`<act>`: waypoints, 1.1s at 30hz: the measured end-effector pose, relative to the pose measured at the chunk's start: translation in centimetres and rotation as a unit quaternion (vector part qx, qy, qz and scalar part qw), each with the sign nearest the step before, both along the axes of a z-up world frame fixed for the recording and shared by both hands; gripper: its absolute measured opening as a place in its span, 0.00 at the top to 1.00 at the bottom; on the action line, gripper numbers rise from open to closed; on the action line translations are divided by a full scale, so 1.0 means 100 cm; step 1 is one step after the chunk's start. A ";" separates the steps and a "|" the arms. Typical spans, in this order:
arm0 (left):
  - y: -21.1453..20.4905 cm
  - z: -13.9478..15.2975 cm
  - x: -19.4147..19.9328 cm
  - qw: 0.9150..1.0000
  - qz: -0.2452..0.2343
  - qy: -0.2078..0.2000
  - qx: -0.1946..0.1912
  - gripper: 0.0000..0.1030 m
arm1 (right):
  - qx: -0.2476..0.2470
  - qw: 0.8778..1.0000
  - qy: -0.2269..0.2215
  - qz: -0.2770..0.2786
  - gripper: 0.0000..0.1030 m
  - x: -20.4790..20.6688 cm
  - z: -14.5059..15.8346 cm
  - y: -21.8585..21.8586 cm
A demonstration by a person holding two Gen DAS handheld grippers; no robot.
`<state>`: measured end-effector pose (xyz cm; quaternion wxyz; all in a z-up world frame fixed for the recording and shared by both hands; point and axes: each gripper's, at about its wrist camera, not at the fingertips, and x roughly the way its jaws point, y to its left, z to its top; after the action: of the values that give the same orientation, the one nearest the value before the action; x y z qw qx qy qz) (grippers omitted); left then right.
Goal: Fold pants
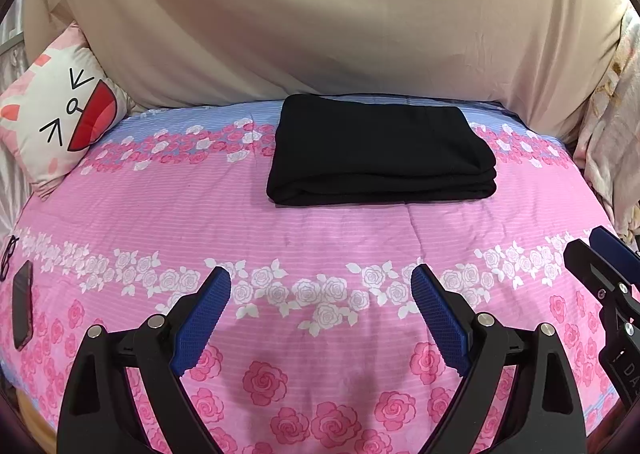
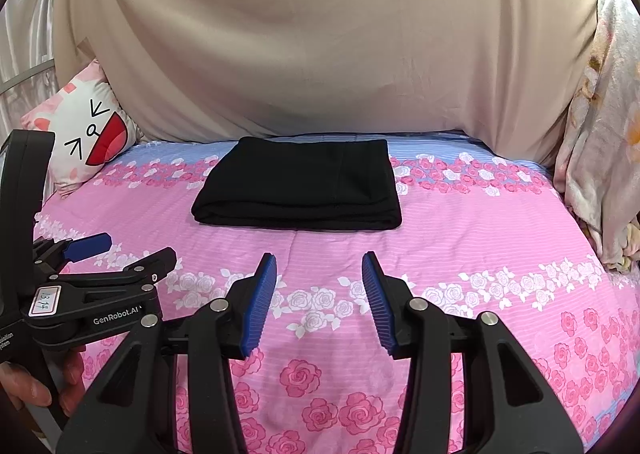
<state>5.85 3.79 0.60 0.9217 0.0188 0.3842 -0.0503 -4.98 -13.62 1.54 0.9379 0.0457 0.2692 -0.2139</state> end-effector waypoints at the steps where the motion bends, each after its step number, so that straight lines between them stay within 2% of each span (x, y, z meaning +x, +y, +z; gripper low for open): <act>1: 0.001 0.000 0.000 1.000 0.000 0.000 -0.001 0.13 | 0.000 1.000 -0.001 -0.002 0.58 0.000 0.000 0.001; 33: 0.001 0.001 -0.001 1.000 -0.022 -0.002 -0.003 0.13 | -0.003 1.000 0.005 -0.001 0.57 0.001 -0.005 -0.003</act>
<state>5.75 3.92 0.68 0.9212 0.0250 0.3816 -0.0721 -4.84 -13.88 0.99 0.9365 0.0422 0.2729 -0.2161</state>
